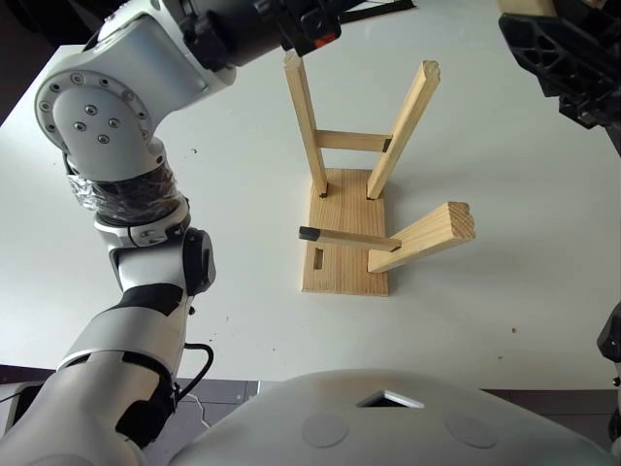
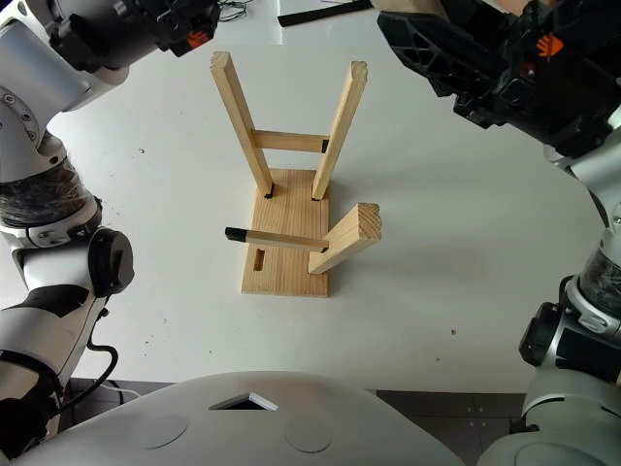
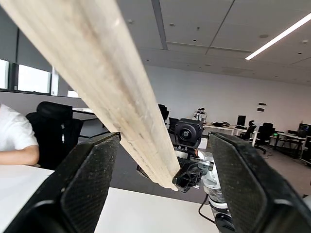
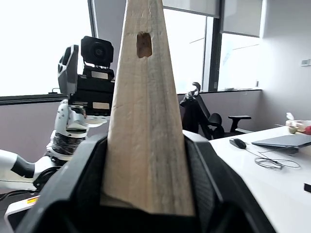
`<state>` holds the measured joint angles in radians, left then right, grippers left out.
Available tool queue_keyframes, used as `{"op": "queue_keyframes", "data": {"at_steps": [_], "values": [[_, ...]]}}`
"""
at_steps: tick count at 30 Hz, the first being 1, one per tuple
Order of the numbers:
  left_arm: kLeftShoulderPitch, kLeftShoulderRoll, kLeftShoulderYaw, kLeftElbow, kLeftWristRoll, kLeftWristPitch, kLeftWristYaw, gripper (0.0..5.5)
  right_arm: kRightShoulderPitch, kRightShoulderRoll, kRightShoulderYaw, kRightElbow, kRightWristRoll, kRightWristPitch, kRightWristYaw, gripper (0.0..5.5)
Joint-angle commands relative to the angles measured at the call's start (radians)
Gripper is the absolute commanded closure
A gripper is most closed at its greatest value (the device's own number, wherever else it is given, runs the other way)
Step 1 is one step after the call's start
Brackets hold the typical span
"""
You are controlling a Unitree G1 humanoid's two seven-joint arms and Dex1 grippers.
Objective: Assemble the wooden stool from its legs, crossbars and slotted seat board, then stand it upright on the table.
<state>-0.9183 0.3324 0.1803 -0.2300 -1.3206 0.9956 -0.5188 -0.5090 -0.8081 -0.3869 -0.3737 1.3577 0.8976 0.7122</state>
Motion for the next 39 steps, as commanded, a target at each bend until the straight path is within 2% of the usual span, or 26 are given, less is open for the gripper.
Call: {"op": "queue_keyframes", "data": {"at_steps": [1, 10, 19, 26, 39], "values": [[0.018, 0.002, -0.017, -0.038, -0.037, 0.003, -0.044, 2.17, -0.035, -0.044, 0.028, 0.031, 0.1, 0.085, 0.031, 3.46], [0.046, -0.003, -0.021, -0.073, -0.073, -0.021, -0.051, 2.17, -0.014, -0.091, 0.076, 0.058, 0.13, 0.154, 0.135, 3.46], [0.077, 0.039, -0.035, -0.072, -0.057, -0.011, -0.062, 2.17, -0.046, -0.112, 0.059, 0.046, 0.167, 0.152, 0.138, 3.46], [0.11, 0.073, -0.055, -0.056, 0.017, -0.022, -0.11, 2.17, -0.063, -0.162, 0.064, 0.042, 0.121, 0.162, 0.195, 3.46], [0.117, 0.085, -0.046, -0.135, -0.117, -0.017, -0.093, 2.17, -0.031, -0.2, 0.127, 0.038, -0.037, 0.147, 0.37, 3.46]]}}
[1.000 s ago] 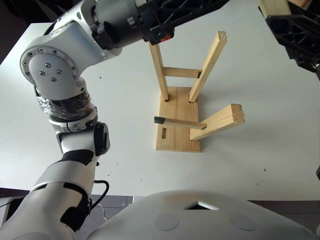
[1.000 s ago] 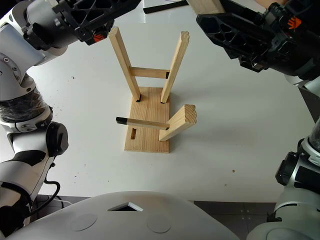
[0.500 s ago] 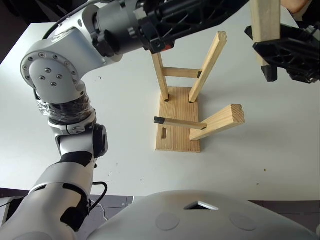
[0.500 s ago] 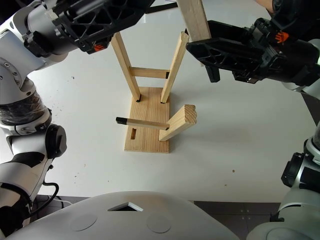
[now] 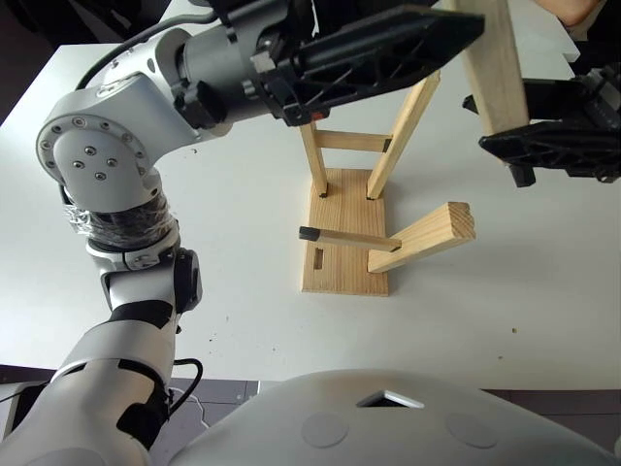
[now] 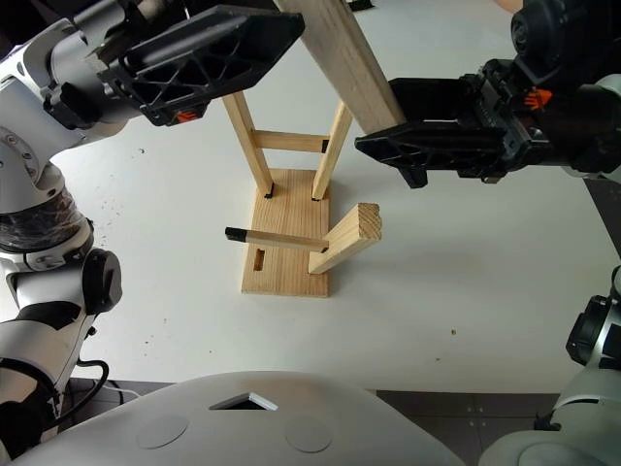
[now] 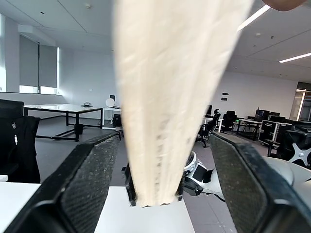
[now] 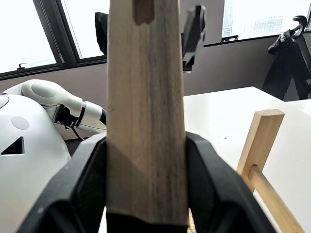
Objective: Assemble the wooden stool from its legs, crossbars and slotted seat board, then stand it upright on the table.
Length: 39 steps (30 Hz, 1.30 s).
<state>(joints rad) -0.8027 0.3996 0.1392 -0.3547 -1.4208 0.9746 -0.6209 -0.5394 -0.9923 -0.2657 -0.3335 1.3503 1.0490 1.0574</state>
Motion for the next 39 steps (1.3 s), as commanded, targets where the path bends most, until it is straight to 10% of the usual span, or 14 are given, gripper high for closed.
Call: {"op": "queue_keyframes", "data": {"at_steps": [1, 23, 39], "values": [[0.002, 0.019, -0.007, -0.012, -0.018, 0.003, 0.011, 2.17, -0.001, -0.016, 0.007, -0.001, -0.036, -0.004, 0.033, 3.46], [0.022, 0.028, -0.042, -0.019, -0.007, -0.011, 0.03, 2.17, 0.018, -0.007, 0.078, -0.036, -0.195, -0.053, 0.147, 3.46], [0.083, 0.089, -0.086, -0.065, 0.016, -0.002, -0.02, 3.26, 0.01, -0.023, 0.066, -0.033, -0.234, -0.065, 0.183, 3.46]]}}
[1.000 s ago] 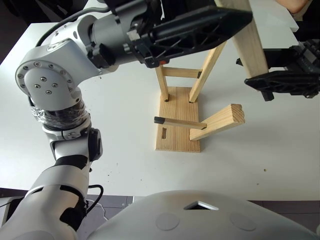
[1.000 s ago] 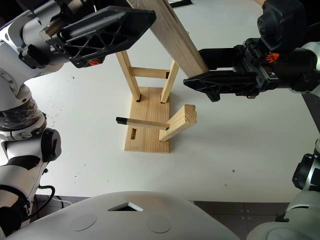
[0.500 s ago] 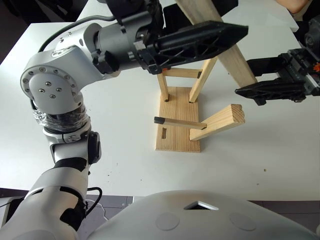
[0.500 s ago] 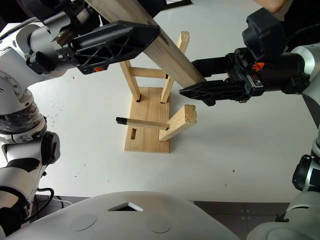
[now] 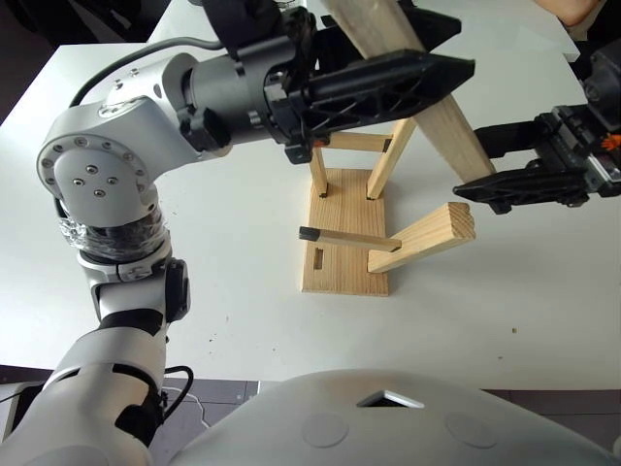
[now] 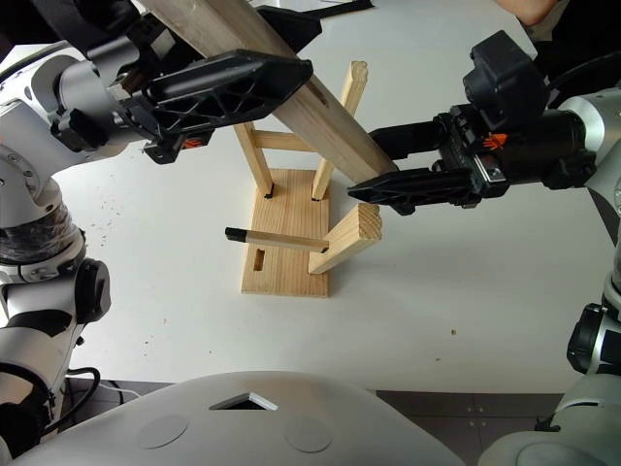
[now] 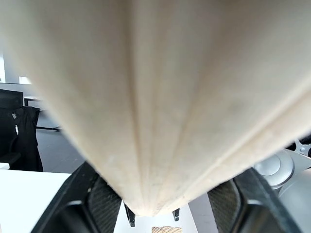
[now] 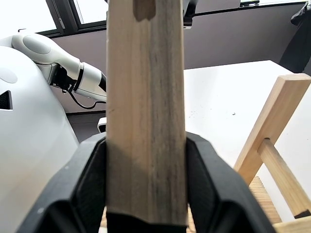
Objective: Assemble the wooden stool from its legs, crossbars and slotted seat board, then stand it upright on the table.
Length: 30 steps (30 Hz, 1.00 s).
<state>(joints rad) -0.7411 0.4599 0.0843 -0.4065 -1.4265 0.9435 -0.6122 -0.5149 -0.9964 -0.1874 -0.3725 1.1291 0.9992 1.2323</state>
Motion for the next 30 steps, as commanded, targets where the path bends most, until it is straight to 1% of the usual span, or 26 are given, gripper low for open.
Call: {"op": "queue_keyframes", "data": {"at_steps": [1, 6, 8, 9, 15, 17, 18, 19, 21, 24, 25, 27, 29, 30], "values": [[0.022, 0.03, -0.032, -0.014, 0.023, 0.027, -0.031, 3.26, -0.015, -0.019, -0.014, 0.006, -0.016, -0.017, 0.007, 3.46], [0.011, 0.027, -0.041, 0.004, 0.036, 0.012, -0.028, 3.26, -0.012, -0.013, -0.016, 0.0, -0.03, -0.025, 0.004, 3.46], [0.01, 0.023, -0.041, 0.012, 0.042, 0.005, -0.018, 3.26, -0.011, -0.002, -0.004, -0.003, -0.071, -0.047, -0.027, 3.46], [0.007, 0.018, -0.039, 0.018, 0.043, 0.001, -0.01, 3.28, -0.01, 0.0, 0.001, -0.002, -0.083, -0.051, -0.031, 3.09], [-0.051, -0.013, 0.048, 0.092, -0.095, -0.025, 0.077, 3.43, 0.046, -0.017, 0.011, -0.003, -0.15, -0.094, -0.02, 2.08], [-0.078, -0.01, 0.069, 0.124, -0.096, -0.037, 0.101, 3.43, 0.087, -0.022, 0.003, -0.002, -0.175, -0.116, -0.019, 1.84], [-0.096, -0.006, 0.08, 0.145, -0.089, -0.042, 0.106, 3.44, 0.111, -0.024, -0.005, -0.005, -0.188, -0.128, -0.023, 1.62], [-0.116, -0.003, 0.089, 0.167, -0.08, -0.046, 0.109, 3.44, 0.134, -0.024, -0.014, -0.009, -0.199, -0.138, -0.03, 1.56], [-0.166, 0.01, 0.108, 0.223, -0.05, -0.059, 0.115, 3.46, 0.182, -0.019, -0.038, -0.012, -0.217, -0.152, -0.044, 1.21], [-0.219, 0.046, 0.117, 0.294, 0.048, -0.091, 0.083, 3.46, 0.252, -0.014, -0.081, -0.023, -0.226, -0.163, -0.065, 0.75], [-0.227, 0.071, 0.112, 0.309, 0.091, -0.097, 0.057, 3.46, 0.279, -0.016, -0.099, -0.027, -0.227, -0.166, -0.07, 0.69], [-0.221, 0.139, 0.111, 0.316, 0.163, -0.097, -0.012, 3.46, 0.356, -0.017, -0.155, -0.047, -0.226, -0.167, -0.085, 0.34], [-0.208, 0.222, 0.109, 0.308, 0.215, -0.076, -0.099, 3.46, 0.452, -0.009, -0.233, -0.082, -0.219, -0.158, -0.103, 0.34], [-0.203, 0.268, 0.107, 0.306, 0.241, -0.065, -0.149, 3.46, 0.521, 0.007, -0.291, -0.112, -0.212, -0.149, -0.117, 0.34]]}}
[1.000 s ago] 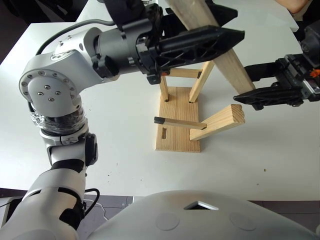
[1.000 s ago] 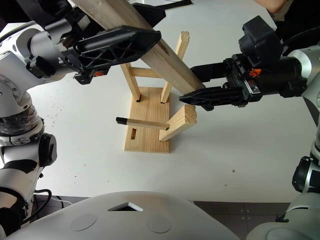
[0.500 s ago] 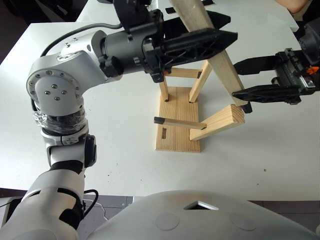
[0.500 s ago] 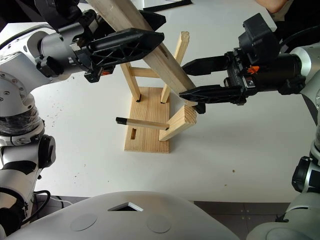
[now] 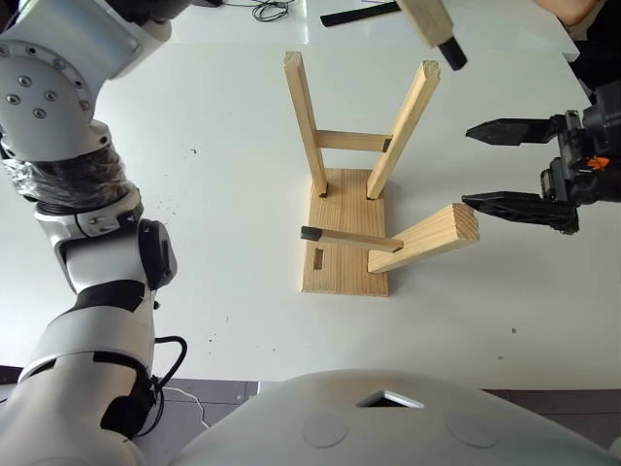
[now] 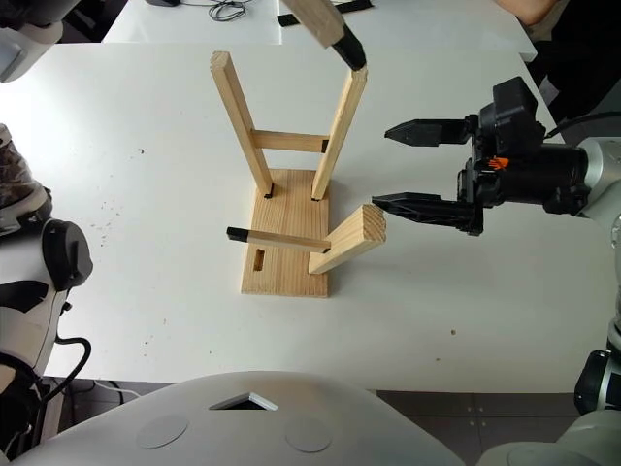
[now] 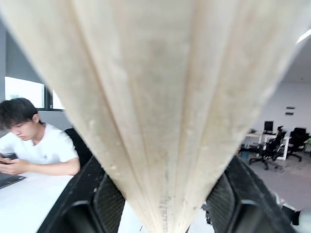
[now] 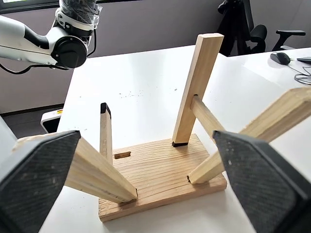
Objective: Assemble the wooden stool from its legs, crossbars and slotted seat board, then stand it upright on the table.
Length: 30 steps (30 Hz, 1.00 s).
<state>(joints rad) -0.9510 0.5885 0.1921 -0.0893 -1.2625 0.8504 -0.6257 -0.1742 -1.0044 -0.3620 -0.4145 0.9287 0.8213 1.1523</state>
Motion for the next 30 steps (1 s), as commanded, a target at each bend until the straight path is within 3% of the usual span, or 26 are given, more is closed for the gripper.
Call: {"op": "queue_keyframes", "data": {"at_steps": [1, 5, 9, 15, 22, 30], "values": [[0.013, 0.184, -0.003, -0.013, 0.099, 0.038, -0.187, 3.46, 0.25, 0.034, -0.172, -0.101, -0.008, 0.035, -0.051, 0.34], [0.086, 0.321, -0.009, -0.025, 0.135, 0.082, -0.399, 3.46, 0.523, 0.145, -0.375, -0.241, 0.006, 0.036, -0.094, 0.34], [0.194, 0.38, -0.03, -0.014, 0.27, -0.039, -0.583, 3.46, 0.68, 0.208, -0.467, -0.322, 0.016, 0.014, -0.102, 0.34], [0.484, 0.323, 0.008, -0.128, 0.433, -0.265, -0.612, 3.46, 0.735, 0.179, -0.431, -0.301, -0.038, -0.043, -0.068, 0.34], [0.75, 0.218, 0.065, -0.25, 0.459, -0.374, -0.552, 3.46, 0.728, 0.132, -0.375, -0.263, -0.093, -0.091, -0.039, 0.34], [0.959, 0.179, 0.089, -0.305, 0.422, -0.433, -0.641, 3.46, 0.711, 0.098, -0.339, -0.226, -0.127, -0.126, -0.022, 0.34]]}}
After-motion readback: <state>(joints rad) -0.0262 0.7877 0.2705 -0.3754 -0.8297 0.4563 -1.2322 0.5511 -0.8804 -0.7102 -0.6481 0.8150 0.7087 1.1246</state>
